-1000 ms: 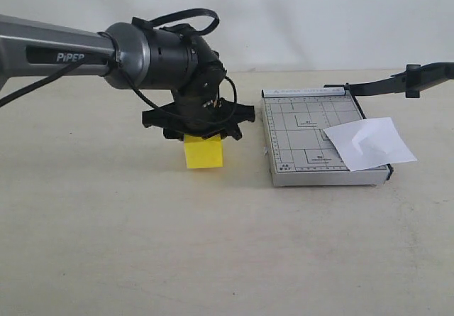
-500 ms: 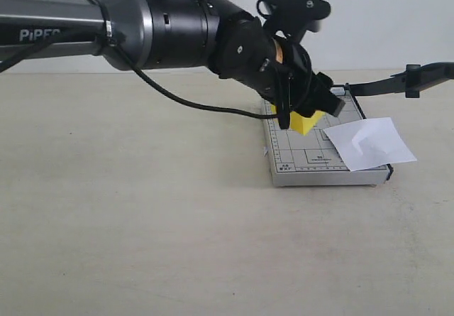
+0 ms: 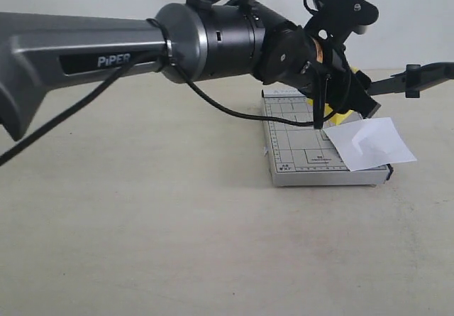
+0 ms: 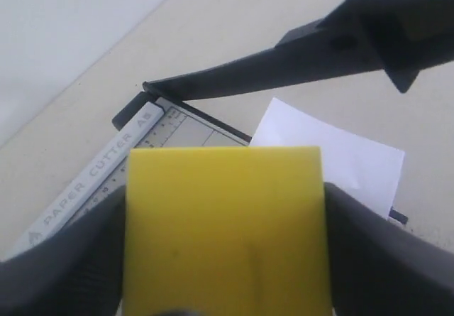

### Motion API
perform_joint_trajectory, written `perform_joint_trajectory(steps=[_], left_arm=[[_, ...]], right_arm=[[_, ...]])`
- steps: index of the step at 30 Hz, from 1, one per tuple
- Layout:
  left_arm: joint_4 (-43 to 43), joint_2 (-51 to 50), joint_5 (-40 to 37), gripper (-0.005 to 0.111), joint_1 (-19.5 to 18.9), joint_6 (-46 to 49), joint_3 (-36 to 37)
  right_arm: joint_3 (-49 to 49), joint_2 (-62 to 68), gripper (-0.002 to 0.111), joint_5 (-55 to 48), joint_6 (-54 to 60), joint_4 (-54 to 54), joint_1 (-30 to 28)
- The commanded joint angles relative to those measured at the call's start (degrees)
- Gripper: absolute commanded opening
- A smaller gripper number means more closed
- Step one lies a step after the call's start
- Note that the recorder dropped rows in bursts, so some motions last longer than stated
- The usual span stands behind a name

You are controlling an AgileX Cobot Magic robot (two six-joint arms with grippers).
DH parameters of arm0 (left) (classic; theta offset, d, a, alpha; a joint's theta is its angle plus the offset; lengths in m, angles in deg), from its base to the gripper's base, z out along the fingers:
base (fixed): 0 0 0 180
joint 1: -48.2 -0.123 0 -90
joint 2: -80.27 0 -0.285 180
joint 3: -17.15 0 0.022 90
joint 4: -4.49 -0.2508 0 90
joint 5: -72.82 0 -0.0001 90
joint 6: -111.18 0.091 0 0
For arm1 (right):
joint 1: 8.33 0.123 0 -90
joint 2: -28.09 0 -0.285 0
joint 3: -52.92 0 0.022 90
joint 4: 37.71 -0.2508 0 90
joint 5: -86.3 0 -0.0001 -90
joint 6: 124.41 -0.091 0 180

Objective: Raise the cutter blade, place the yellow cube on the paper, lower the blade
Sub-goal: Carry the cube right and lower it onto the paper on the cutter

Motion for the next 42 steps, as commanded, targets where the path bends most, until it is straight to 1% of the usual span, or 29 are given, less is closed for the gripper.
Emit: perform_joint_trajectory(steps=[1, 6, 10, 12, 17, 33, 34, 36, 39, 42], left_arm=[[1.8, -3.7, -1.5, 0.005, 0.3, 0.3, -6.3], [3.8, -7.6, -3.5, 0.005, 0.3, 0.3, -11.9], [7.7, -9.7, -5.7, 0.005, 0.3, 1.7, -14.2], [9.5, -10.3, -6.2, 0.005, 0.3, 3.0, -14.5], [9.5, -11.4, -7.9, 0.005, 0.3, 3.5, -15.2], [9.5, -11.4, -6.6, 0.005, 0.3, 3.5, -15.2], [9.5, -11.4, -6.7, 0.007, 0.3, 3.5, -15.2], [9.5, -11.5, -6.7, 0.016, 0.3, 3.5, -15.2], [9.5, -12.2, -6.7, 0.039, 0.3, 3.5, -15.2], [10.8, -12.9, -6.5, 0.058, 0.3, 3.5, -15.2]], right_arm=[[0.3, -0.3, 0.0, 0.2, 0.2, -0.2, 0.0], [0.3, -0.3, 0.0, 0.2, 0.2, -0.2, 0.0], [0.3, -0.3, 0.0, 0.2, 0.2, -0.2, 0.0], [0.3, -0.3, 0.0, 0.2, 0.2, -0.2, 0.0], [0.3, -0.3, 0.0, 0.2, 0.2, -0.2, 0.0], [0.3, -0.3, 0.0, 0.2, 0.2, -0.2, 0.0], [0.3, -0.3, 0.0, 0.2, 0.2, -0.2, 0.0], [0.3, -0.3, 0.0, 0.2, 0.2, -0.2, 0.0], [0.3, -0.3, 0.0, 0.2, 0.2, -0.2, 0.0], [0.3, -0.3, 0.0, 0.2, 0.2, -0.2, 0.0]])
